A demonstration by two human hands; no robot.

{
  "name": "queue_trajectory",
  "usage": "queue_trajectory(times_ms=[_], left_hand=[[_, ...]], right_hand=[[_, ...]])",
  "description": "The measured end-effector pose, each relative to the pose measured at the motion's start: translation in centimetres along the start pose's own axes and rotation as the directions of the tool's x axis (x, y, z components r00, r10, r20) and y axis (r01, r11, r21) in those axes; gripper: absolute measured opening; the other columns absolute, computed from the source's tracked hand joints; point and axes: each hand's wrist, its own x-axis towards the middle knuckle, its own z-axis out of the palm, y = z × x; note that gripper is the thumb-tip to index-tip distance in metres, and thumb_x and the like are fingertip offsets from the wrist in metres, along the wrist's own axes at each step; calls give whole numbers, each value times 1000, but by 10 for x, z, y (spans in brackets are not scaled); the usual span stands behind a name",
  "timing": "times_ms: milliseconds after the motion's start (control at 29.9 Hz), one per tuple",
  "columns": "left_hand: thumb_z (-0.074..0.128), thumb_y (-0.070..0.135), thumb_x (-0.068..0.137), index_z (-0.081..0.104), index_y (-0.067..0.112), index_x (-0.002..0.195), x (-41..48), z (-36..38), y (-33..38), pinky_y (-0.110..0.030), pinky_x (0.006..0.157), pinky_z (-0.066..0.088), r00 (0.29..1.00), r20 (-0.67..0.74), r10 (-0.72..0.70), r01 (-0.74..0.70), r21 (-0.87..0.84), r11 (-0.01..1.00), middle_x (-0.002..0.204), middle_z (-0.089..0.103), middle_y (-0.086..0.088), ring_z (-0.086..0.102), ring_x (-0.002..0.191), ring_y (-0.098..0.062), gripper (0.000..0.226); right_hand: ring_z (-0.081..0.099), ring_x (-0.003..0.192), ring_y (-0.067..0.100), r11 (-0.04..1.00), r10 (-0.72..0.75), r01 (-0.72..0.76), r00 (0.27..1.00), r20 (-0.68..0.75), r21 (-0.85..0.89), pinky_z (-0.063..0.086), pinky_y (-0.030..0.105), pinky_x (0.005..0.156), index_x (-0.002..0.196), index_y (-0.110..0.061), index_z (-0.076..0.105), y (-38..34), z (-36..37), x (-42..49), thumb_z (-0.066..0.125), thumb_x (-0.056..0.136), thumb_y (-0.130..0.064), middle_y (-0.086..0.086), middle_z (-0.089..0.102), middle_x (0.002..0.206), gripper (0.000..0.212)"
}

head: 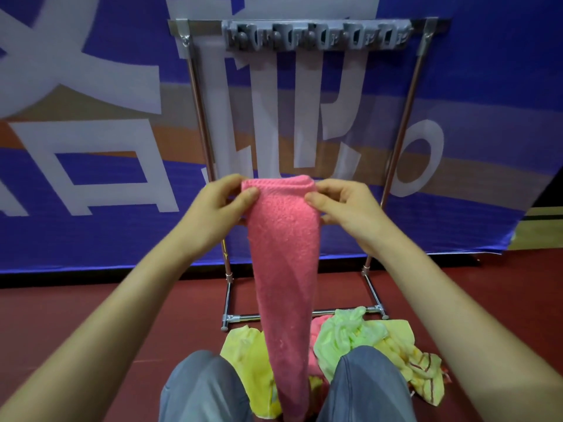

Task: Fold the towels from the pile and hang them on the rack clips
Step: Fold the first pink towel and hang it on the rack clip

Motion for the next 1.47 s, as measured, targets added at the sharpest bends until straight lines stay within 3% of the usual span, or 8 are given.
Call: queue_trajectory(times_ms=[201,402,603,770,871,1038,1306,1474], left_hand=[[41,39,90,62,22,93,-1,-3,8,-22,78,46,987,143,-72,50,152,987,90,65,3,60,85,-7,27],[41,62,67,64,25,90,2,3,27,-29,73,50,972,224,-70,15,241,970,89,67,1,63,84,-12,50],[43,57,71,64,17,88,0,9,25,-32,74,52,972,233,-31,-34,269,963,84,65,-1,63,80,-15,48],[44,35,90,54,23,78,3,9,25,-26,66,45,982,187,35,-94,319,943,76,56,6,54,71,-8,19],[44,34,90,55,18,79,8,4,28,-28,66,45,992,93,86,-109,294,950,75,55,5,54,71,-11,23],[47,34,89,55,17,76,12,-8,25,-26,64,43,993,-4,115,-108,306,946,74,56,1,52,70,-12,23],[46,32,90,50,24,68,1,-30,-20,-23,55,37,996,-68,-54,74,350,934,69,54,7,49,64,-5,24],[45,32,91,53,11,76,-3,-31,-56,-29,57,37,957,-87,-278,288,435,853,72,54,-3,48,69,-19,28]], right_hand=[[65,64,-2,999,27,-27,999,23,28,55,15,61,83,-22,66,5,5,-7,60,83,-5,-11,70,66,18],[66,61,3,995,44,-47,998,44,86,56,18,61,81,-16,64,4,13,-10,65,79,-10,-8,70,59,7],[64,57,4,991,79,-83,996,47,103,55,19,60,79,-15,59,11,15,-14,65,79,-9,-5,68,57,8],[67,80,10,956,137,-170,980,146,239,56,25,78,103,-19,58,27,12,-18,57,86,-14,0,69,87,18],[62,86,-1,958,227,-261,944,238,118,51,18,81,106,-23,57,51,15,-23,53,88,-14,-6,64,99,20],[57,67,-12,943,324,-331,897,299,-27,46,7,73,91,-12,62,96,25,-38,51,88,-3,-5,61,86,14],[53,58,-10,938,310,-335,926,216,89,41,7,64,80,-15,52,107,21,-44,43,92,-2,-5,58,73,20],[51,54,-7,931,284,-319,938,199,174,41,9,58,78,-16,55,90,21,-39,45,91,-5,-12,60,63,20]])
